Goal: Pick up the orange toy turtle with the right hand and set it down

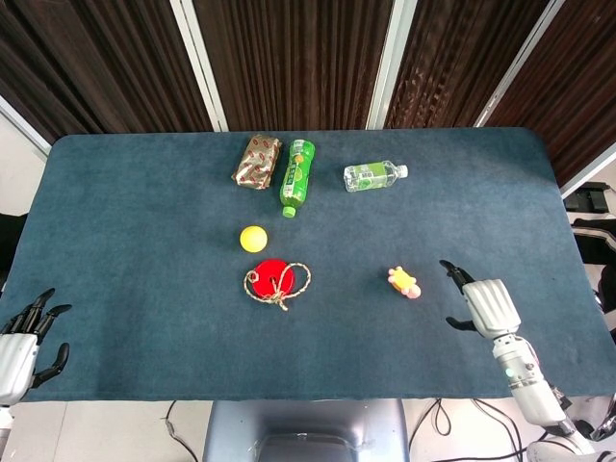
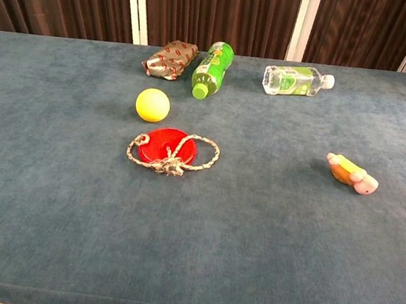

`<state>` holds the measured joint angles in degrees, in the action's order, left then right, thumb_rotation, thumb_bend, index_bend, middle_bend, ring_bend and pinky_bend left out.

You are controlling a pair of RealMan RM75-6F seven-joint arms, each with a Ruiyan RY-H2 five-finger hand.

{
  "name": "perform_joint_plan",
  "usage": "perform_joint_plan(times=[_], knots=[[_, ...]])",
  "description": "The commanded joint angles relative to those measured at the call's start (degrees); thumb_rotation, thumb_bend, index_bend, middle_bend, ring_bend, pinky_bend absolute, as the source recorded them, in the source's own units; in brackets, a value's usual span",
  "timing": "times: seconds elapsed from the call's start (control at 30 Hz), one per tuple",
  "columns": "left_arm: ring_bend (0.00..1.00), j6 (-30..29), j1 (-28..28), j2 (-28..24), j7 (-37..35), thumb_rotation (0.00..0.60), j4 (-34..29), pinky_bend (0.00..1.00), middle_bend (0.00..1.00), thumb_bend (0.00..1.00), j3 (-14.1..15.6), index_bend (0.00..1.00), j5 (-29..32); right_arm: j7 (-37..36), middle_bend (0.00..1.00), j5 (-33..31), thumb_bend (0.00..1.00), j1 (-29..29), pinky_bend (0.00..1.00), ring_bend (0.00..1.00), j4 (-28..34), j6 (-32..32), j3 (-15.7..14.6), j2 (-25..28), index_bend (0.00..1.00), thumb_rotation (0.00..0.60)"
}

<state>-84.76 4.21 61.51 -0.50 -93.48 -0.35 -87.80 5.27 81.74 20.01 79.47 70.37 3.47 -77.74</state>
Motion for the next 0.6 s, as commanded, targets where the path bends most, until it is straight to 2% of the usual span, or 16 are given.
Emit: perform_joint_plan(times=[0.03,0.3,0.6], knots=[[0.13,0.16,0.03,0.02,0.21,0.600,-0.08,0.25,0.04,0.46,0.07,0.22,0.08,-2.18,0.39,0.98,0.07,1.93,1.00,1.00,-4.65,-0.64,1.48,-3.38,0.30,0.600],[0.13,0.50,0.15,-0.18,0.20,0.600,-0.23,0.25,0.04,0.46,0.10,0.22,0.20,-4.18,0.39,-1.01,0.07,7.51,1.00,1.00,-11.80,-7.13,4.49,-8.89,0.39,0.600],[0.14,0.51,0.12,-0.49,-0.60,0.600,-0.24,0.25,0.04,0.46,0.13,0.22,0.21,-6.19,0.39,-2.08,0.07,10.44,1.00,1.00,-15.36,-10.78,5.18,-12.19,0.44,0.600]])
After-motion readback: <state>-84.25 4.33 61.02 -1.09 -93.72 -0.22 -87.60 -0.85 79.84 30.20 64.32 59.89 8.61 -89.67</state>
